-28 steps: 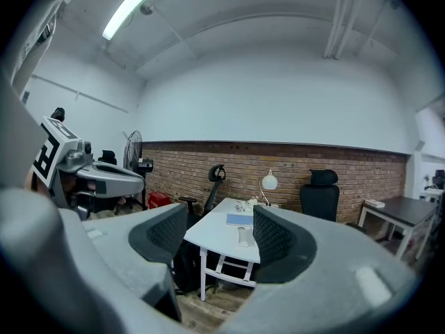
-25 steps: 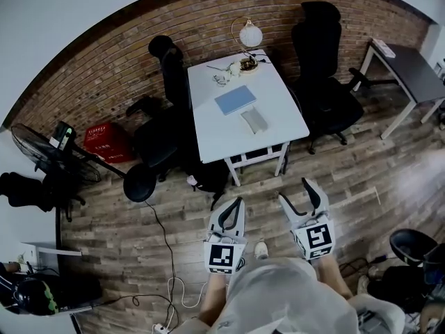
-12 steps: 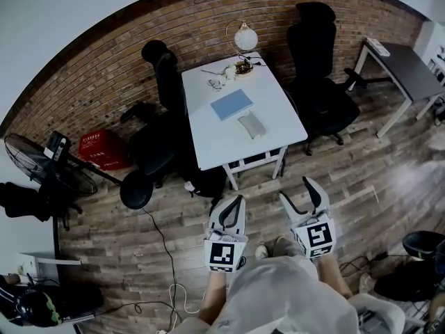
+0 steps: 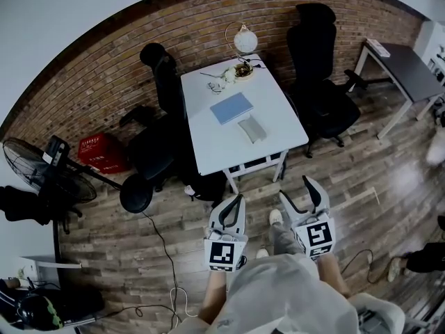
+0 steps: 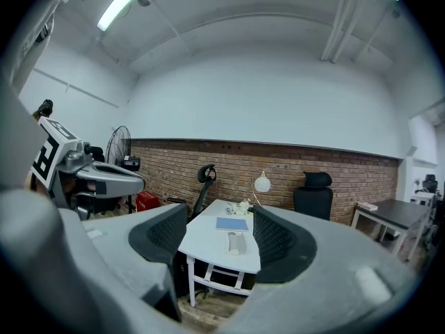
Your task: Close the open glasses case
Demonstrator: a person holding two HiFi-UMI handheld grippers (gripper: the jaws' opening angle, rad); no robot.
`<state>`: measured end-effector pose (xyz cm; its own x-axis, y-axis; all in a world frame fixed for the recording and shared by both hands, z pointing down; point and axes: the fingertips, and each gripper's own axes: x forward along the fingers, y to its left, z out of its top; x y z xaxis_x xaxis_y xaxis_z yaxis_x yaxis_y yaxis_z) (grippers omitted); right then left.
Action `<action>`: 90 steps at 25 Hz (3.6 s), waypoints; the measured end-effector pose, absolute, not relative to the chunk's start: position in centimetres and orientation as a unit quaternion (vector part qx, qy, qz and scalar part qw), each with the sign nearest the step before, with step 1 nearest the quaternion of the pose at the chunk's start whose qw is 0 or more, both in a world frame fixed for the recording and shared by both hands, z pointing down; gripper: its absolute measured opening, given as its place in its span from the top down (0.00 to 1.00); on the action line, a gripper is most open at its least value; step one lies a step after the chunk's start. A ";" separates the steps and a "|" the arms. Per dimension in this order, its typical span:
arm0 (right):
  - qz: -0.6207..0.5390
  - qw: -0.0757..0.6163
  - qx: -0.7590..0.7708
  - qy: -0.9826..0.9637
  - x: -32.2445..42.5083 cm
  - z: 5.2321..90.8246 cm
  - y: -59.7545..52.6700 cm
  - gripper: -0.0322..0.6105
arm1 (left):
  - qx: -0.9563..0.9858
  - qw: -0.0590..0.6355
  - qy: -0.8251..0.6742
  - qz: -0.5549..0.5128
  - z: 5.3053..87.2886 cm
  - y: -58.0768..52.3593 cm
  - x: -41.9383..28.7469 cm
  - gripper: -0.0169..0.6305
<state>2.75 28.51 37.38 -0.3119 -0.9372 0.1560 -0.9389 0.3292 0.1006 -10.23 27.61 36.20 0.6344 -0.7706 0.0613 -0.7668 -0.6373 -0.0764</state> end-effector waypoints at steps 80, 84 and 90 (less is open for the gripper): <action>0.044 0.071 0.521 -0.849 14.4 37.8 -0.6 0.48 | -0.866 0.019 0.493 -0.087 35.7 1.0 1.7 0.97; 0.043 0.076 0.527 -0.845 14.4 38.1 -2.2 0.48 | -0.869 0.010 0.485 -0.094 36.3 -0.7 1.8 0.97; 0.048 0.086 0.536 -0.838 14.0 38.7 -5.0 0.48 | -0.875 0.002 0.476 -0.086 36.9 -4.0 1.1 0.97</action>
